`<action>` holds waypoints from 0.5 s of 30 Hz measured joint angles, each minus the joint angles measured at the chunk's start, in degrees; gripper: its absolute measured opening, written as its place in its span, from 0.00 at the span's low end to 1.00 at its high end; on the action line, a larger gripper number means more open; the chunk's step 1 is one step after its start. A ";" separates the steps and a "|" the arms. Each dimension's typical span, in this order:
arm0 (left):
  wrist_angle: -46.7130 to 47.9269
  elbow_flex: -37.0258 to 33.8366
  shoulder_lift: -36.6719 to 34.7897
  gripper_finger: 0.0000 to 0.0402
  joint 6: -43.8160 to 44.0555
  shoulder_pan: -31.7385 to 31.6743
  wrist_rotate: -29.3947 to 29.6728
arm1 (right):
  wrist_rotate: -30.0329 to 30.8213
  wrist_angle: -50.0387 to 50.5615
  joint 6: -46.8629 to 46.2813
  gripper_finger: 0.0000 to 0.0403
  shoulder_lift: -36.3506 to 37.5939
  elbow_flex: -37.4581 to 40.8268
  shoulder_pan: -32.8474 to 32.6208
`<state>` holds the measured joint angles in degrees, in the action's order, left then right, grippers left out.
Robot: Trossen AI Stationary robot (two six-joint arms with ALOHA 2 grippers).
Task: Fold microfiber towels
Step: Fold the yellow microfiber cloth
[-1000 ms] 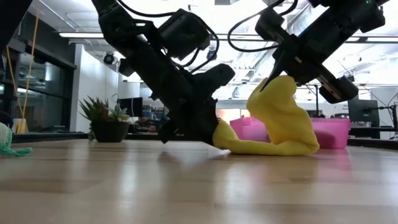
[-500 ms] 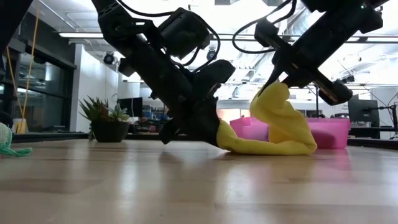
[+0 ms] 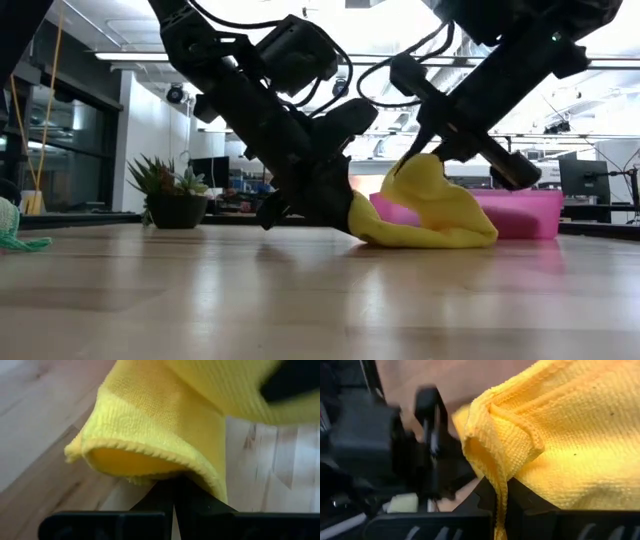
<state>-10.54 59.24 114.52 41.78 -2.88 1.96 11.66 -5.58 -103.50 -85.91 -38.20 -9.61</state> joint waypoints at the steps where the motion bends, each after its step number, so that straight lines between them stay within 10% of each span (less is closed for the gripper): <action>1: -0.01 0.00 0.00 0.00 0.00 -0.01 0.02 | -0.72 -0.17 0.02 0.00 -0.30 0.00 -0.15; 15: 0.04 0.02 -0.09 0.00 -0.44 -0.21 0.13 | 1.66 -2.42 0.75 0.11 -1.64 0.00 -0.02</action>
<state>-10.50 59.27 114.43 41.34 -3.09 2.09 13.32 -8.01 -102.76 -87.55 -38.20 -9.63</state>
